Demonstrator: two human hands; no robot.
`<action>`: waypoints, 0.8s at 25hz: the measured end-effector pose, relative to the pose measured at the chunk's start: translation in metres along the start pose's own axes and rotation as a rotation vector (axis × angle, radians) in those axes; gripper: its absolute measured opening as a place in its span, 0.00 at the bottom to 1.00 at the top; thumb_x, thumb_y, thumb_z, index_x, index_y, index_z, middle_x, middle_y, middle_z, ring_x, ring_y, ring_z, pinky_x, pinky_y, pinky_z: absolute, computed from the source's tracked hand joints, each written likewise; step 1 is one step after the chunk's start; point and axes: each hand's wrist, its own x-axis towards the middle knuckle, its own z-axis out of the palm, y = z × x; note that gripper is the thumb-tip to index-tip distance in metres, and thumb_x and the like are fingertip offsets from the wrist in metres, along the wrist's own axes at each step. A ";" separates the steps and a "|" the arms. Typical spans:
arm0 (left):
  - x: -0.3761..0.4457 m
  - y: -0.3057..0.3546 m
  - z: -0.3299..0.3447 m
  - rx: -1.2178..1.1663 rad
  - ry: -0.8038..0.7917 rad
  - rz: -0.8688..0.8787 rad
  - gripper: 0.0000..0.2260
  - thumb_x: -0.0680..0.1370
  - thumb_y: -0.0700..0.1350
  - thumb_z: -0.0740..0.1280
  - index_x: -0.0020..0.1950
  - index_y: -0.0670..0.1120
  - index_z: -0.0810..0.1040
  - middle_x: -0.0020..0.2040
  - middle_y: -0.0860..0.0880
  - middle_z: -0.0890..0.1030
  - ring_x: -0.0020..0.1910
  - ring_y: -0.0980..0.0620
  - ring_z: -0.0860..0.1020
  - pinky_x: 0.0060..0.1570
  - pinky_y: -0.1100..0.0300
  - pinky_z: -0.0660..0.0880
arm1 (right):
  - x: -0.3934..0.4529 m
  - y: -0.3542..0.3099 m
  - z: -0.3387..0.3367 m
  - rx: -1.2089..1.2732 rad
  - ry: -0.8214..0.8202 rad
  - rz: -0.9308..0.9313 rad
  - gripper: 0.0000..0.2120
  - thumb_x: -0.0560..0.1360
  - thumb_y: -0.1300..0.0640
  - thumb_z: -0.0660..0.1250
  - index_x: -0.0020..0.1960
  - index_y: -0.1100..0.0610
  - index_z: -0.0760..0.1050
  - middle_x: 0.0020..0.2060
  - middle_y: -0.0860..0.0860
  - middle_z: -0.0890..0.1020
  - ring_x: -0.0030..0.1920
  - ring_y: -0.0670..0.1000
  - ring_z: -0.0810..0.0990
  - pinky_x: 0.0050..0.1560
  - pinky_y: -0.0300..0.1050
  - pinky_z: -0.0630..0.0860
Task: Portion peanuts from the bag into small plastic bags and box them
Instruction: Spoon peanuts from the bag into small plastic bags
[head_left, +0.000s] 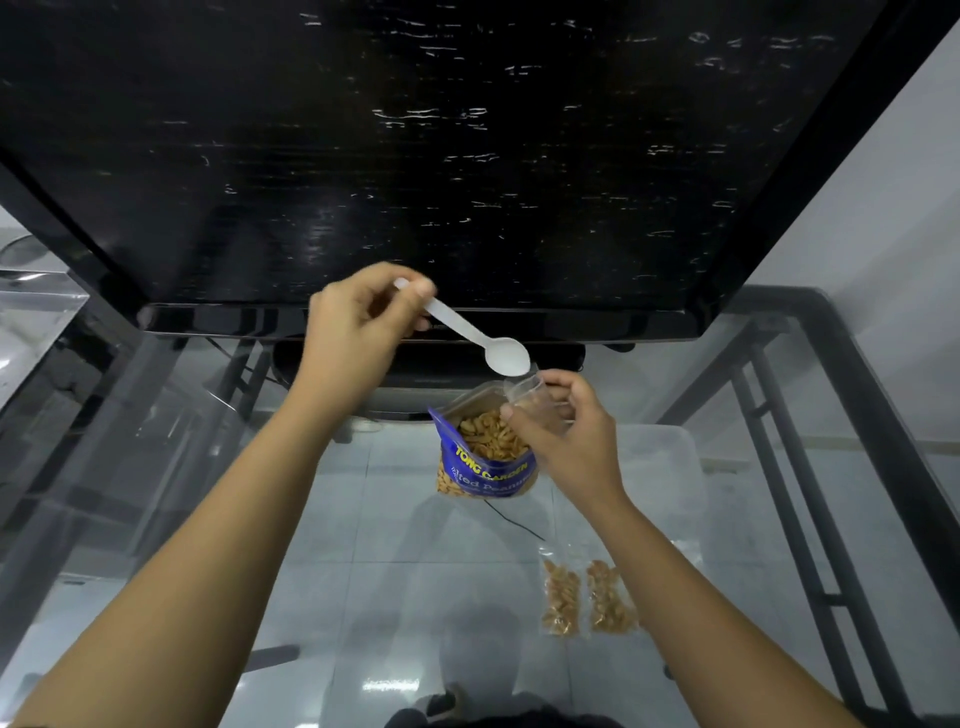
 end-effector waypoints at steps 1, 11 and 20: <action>0.001 -0.012 -0.002 -0.083 0.057 -0.100 0.07 0.77 0.45 0.65 0.40 0.53 0.78 0.32 0.55 0.79 0.32 0.59 0.78 0.37 0.65 0.75 | -0.001 0.002 -0.003 -0.005 0.005 0.007 0.20 0.65 0.50 0.77 0.53 0.46 0.72 0.43 0.41 0.79 0.44 0.33 0.75 0.42 0.27 0.72; -0.049 -0.063 0.048 0.450 -0.147 0.065 0.10 0.78 0.44 0.63 0.46 0.41 0.82 0.37 0.44 0.83 0.36 0.46 0.80 0.37 0.61 0.72 | -0.012 0.024 -0.019 -0.105 -0.114 0.067 0.21 0.66 0.47 0.75 0.55 0.47 0.72 0.47 0.43 0.81 0.49 0.42 0.79 0.46 0.37 0.76; -0.044 -0.048 0.059 0.491 -0.305 0.092 0.10 0.77 0.43 0.61 0.48 0.41 0.80 0.39 0.43 0.83 0.38 0.45 0.81 0.40 0.53 0.78 | -0.012 0.030 -0.027 -0.039 -0.179 0.064 0.22 0.66 0.50 0.75 0.56 0.48 0.72 0.49 0.42 0.80 0.50 0.43 0.79 0.44 0.28 0.74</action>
